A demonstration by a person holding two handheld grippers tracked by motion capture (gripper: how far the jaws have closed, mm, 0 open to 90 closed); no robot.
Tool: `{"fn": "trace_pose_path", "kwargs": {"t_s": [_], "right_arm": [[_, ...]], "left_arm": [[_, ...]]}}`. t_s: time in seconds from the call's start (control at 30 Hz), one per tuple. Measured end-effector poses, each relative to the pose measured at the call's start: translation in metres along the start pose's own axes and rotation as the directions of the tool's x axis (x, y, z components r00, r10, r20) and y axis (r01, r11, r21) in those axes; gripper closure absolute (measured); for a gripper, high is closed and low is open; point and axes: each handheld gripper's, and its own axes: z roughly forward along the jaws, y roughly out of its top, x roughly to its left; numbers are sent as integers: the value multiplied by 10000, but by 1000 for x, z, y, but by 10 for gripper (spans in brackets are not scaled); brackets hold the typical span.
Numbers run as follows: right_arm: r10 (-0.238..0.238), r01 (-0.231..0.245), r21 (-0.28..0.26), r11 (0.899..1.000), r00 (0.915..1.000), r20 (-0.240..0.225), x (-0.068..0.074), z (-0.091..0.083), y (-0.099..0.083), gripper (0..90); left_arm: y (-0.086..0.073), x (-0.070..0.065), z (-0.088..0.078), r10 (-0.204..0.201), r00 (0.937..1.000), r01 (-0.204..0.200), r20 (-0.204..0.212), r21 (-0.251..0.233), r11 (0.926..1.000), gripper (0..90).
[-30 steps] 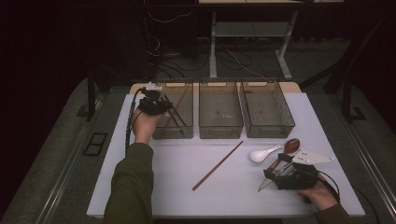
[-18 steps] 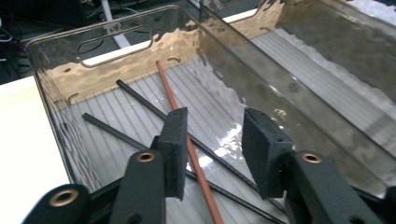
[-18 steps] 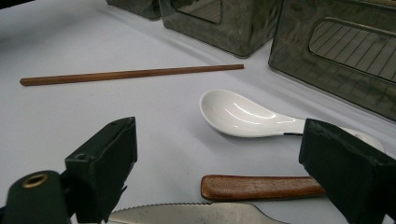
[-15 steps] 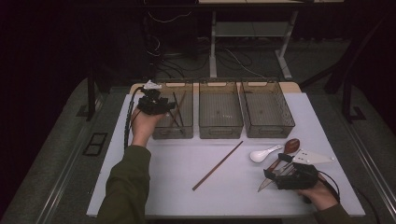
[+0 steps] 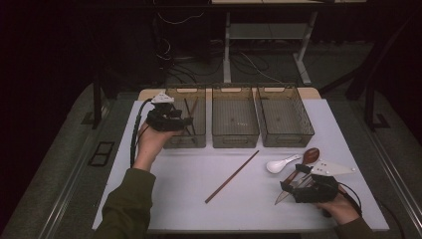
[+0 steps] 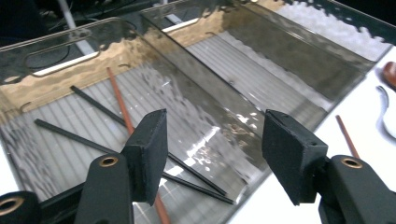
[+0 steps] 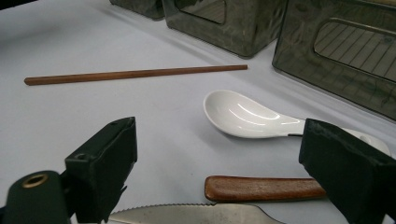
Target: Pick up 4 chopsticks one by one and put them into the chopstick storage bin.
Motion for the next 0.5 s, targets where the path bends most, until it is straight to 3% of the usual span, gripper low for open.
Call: {"fn": "trace_pose_path", "kwargs": {"t_s": [0.17,0.5], "right_arm": [[91,-92,-56,9999,9998,-170,2,0,2,110],[312,-312,79,9995,9995,-58,3,-1,4,110]], "left_arm": [[-5,-18,-6,231,9993,-229,292,-63,9997,368],[-20,-55,-8,566,9933,-555,1011,-144,9984,305]]}}
